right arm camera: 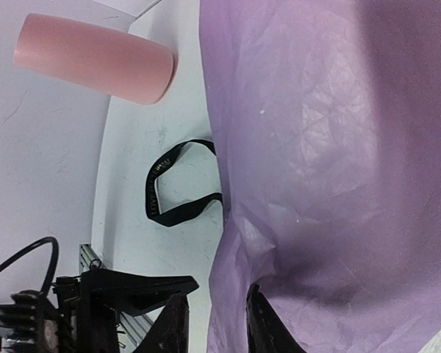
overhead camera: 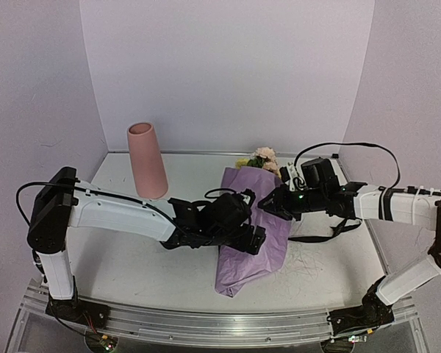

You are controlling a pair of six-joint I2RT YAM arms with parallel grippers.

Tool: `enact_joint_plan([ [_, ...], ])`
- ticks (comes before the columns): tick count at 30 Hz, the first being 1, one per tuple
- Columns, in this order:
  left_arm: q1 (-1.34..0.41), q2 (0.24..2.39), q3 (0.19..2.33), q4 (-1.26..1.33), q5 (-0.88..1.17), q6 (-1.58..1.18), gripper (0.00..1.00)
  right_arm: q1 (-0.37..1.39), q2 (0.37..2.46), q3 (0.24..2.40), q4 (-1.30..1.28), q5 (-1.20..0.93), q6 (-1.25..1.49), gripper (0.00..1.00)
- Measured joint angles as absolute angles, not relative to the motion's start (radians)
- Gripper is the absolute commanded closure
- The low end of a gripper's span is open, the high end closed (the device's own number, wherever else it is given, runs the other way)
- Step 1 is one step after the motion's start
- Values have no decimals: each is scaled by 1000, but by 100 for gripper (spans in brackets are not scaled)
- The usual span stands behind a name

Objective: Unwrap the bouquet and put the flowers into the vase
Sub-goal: Unfold the wrapping paper at the center of the board.

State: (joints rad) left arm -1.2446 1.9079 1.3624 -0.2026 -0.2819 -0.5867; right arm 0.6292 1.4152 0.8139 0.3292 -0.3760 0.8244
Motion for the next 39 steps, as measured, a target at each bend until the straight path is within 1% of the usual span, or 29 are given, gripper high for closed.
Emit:
enact_joint_plan([
  [5, -1245, 1908, 1360, -216, -351, -619, 0, 638, 1445, 812, 396, -413, 865, 72],
  [13, -1245, 1908, 1353, -236, -417, -678, 1, 689, 1514, 855, 422, -434, 891, 71],
  [17, -1240, 1904, 1308, -242, -458, -717, 1, 696, 1511, 862, 426, -428, 890, 68],
  [20, -1224, 1890, 1257, -254, -468, -742, 1, 696, 1490, 862, 406, -406, 882, 64],
  [22, -1210, 1880, 1233, -262, -468, -752, 1, 696, 1466, 862, 388, -387, 871, 60],
  [25, -1189, 1872, 1213, -263, -467, -761, 2, 696, 1415, 863, 353, -349, 848, 50],
  [32, -1172, 1860, 1171, -263, -467, -771, 2, 690, 1299, 863, 222, -212, 769, 36],
  [33, -1172, 1860, 1168, -264, -467, -773, 1, 685, 1287, 862, 201, -193, 761, 35],
  [36, -1172, 1859, 1164, -264, -467, -780, 1, 649, 1248, 832, 160, -158, 734, 37],
  [39, -1172, 1859, 1164, -263, -467, -784, 1, 586, 1212, 769, 132, -156, 717, 42],
])
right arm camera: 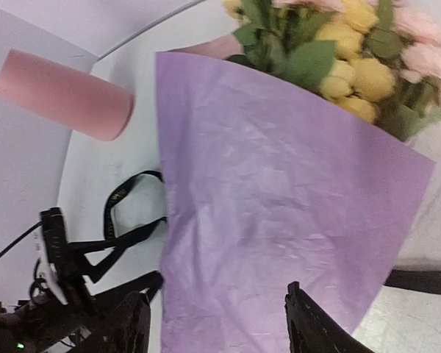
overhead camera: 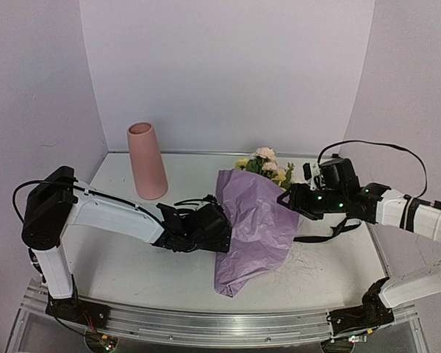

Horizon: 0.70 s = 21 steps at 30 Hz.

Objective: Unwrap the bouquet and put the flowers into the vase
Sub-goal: Unfold the wrapping paper at the center of the board.

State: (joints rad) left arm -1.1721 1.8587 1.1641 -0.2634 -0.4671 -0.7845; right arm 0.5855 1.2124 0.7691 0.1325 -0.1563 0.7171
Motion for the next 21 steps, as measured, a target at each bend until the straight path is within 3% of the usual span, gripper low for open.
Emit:
enact_joint_plan([
  [6, -1172, 1859, 1164, -263, -467, -785, 1, 511, 1173, 672, 87, -113, 696, 58],
  [13, -1172, 1859, 1164, -263, -467, -784, 1, 463, 1135, 607, 66, -38, 680, 97],
  [21, -1172, 1859, 1164, -263, -466, -782, 2, 455, 1160, 548, 49, -11, 672, 100],
])
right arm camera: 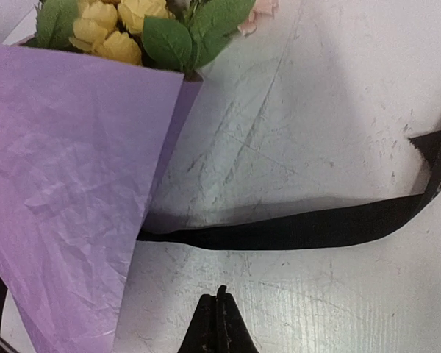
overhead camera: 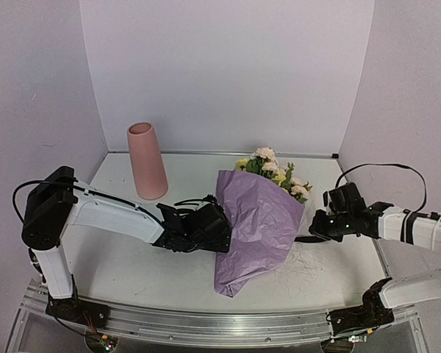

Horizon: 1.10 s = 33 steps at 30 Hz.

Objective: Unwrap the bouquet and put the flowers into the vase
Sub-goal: Unfold the wrapping paper at the center of the board.

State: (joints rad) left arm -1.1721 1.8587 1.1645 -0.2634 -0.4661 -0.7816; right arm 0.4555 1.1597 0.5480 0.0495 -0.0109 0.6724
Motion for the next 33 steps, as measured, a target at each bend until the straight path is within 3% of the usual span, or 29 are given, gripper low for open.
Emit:
enact_joint_plan([
  [8, -1171, 1830, 1164, -270, -451, -758, 2, 454, 1306, 488, 233, -247, 678, 100],
  [14, -1171, 1643, 1157, -283, -445, -758, 1, 482, 1297, 496, 385, -430, 678, 100],
  [23, -1169, 1346, 1131, -288, -484, -747, 0, 751, 1373, 793, 472, -494, 622, 100],
  [33, -1164, 1067, 1052, -360, -584, -731, 0, 1009, 1803, 1114, 496, -457, 597, 100],
])
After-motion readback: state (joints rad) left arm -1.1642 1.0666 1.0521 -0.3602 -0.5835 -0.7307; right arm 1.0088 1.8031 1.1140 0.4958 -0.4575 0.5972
